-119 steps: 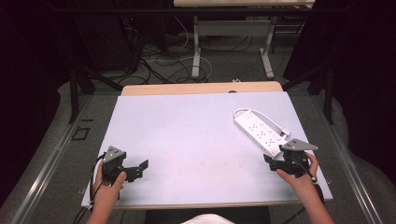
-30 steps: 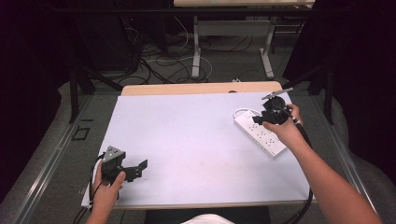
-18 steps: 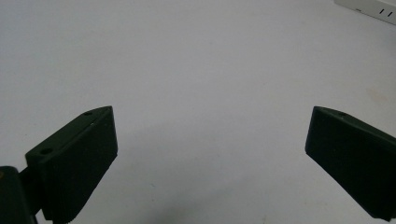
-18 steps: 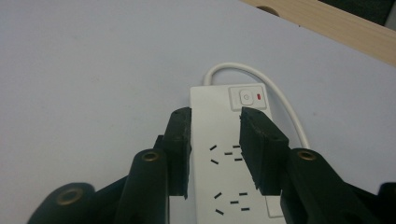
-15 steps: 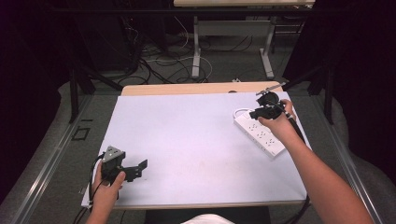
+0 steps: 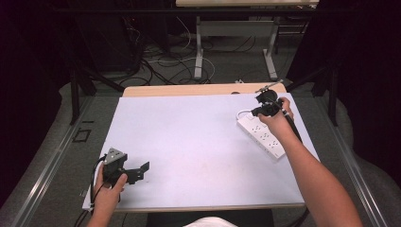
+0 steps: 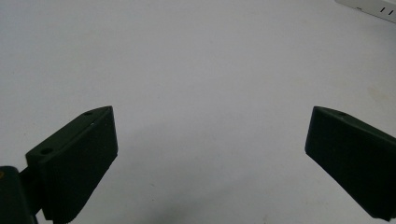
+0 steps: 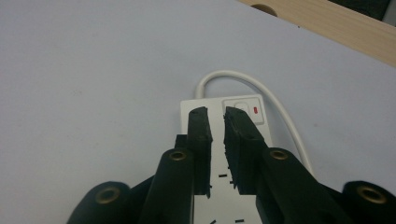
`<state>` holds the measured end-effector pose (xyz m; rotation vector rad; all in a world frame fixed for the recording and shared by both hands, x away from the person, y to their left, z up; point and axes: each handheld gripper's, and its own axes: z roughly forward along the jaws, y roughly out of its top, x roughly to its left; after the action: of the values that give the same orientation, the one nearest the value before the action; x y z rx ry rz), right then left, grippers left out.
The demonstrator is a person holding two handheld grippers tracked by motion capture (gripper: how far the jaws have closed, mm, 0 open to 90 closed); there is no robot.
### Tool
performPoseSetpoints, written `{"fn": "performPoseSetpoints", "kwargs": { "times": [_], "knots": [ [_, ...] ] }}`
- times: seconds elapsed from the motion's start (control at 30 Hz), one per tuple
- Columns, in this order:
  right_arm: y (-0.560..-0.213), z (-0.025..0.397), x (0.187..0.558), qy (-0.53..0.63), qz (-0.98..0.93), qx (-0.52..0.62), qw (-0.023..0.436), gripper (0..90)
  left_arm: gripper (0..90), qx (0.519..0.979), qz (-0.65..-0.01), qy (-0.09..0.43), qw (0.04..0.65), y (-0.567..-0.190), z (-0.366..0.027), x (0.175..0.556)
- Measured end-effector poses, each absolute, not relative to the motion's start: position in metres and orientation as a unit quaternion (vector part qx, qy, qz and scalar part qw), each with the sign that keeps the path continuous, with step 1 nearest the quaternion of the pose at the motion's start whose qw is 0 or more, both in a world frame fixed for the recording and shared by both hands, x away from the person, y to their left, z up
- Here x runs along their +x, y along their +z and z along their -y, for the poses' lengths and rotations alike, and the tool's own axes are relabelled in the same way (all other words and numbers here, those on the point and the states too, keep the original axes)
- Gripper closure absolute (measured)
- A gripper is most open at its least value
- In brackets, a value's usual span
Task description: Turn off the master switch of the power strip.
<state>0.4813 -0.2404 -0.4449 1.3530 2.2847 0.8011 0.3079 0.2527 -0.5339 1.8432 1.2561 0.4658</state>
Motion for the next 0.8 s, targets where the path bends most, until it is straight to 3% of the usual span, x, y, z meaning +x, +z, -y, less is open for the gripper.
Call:
{"fn": "performPoseSetpoints", "kwargs": {
  "times": [0.43, 0.8],
  "knots": [
    [-0.448, 0.233, 0.497, 0.274, -0.803, 0.497, 0.180, 89.9, 2.6, 0.735, -0.502, 0.184, 0.418, -0.535, -0.253, 0.308],
    [-0.457, 0.235, 0.512, 0.272, -0.792, 0.515, 0.182, 90.0, 2.7, 0.733, -0.504, 0.185, 0.418, -0.535, -0.253, 0.309]
  ]
}}
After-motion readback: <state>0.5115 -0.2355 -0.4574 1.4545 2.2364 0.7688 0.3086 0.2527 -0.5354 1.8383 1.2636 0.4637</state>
